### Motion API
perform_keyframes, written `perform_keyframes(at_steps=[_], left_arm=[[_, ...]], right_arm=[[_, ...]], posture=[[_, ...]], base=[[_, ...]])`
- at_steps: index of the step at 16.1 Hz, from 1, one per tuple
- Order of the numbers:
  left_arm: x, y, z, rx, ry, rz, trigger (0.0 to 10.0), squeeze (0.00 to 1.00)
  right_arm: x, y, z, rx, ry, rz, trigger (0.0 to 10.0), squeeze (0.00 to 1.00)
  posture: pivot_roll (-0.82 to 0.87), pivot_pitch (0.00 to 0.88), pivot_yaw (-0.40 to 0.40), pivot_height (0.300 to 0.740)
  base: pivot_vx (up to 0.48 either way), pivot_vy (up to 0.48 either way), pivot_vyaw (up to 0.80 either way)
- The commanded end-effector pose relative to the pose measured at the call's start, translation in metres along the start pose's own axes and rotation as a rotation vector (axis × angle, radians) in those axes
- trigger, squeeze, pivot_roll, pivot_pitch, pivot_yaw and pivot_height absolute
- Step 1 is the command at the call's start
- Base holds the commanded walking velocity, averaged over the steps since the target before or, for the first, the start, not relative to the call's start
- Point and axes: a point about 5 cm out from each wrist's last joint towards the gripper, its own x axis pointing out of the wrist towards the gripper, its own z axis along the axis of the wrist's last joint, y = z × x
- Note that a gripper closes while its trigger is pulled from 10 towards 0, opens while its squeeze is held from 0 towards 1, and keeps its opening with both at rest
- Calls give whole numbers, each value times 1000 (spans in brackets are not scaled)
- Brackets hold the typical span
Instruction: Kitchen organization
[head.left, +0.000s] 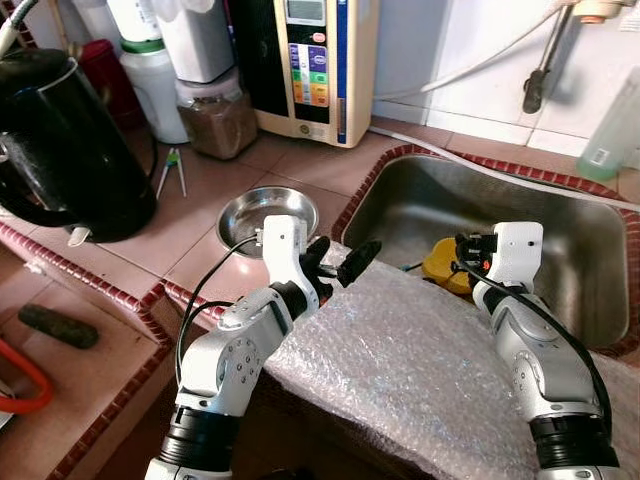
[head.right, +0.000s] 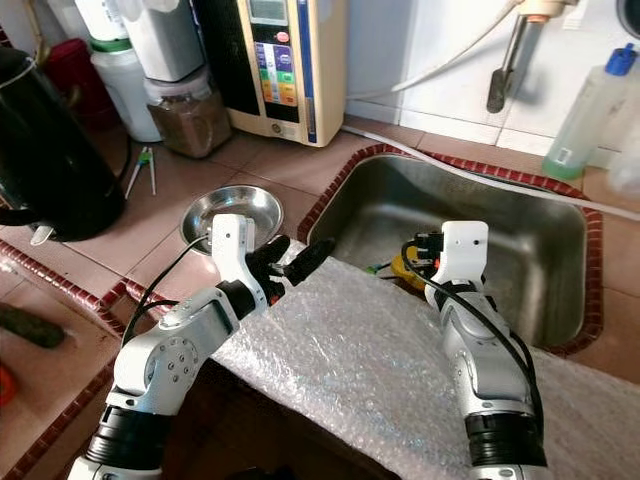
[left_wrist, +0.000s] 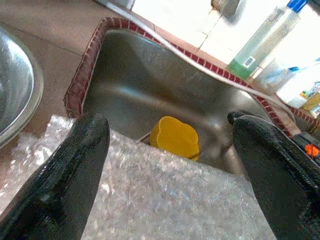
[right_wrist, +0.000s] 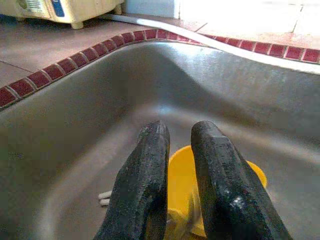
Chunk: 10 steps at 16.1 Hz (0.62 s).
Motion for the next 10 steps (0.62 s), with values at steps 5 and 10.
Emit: perform_keyframes(at_steps=[5, 10], left_arm=[[2, 10, 0, 26, -11, 102, 10000, 0], [-4, 56, 20, 66, -96, 424, 10000, 0]], right_arm=[[-3, 16, -6, 36, -11, 21, 10000, 1000], [-16, 54, 3, 99, -70, 172, 10000, 1000]], posture=[[-178, 22, 89, 740], [-186, 31, 99, 740]], base=[[0, 0, 0], [0, 0, 0]])
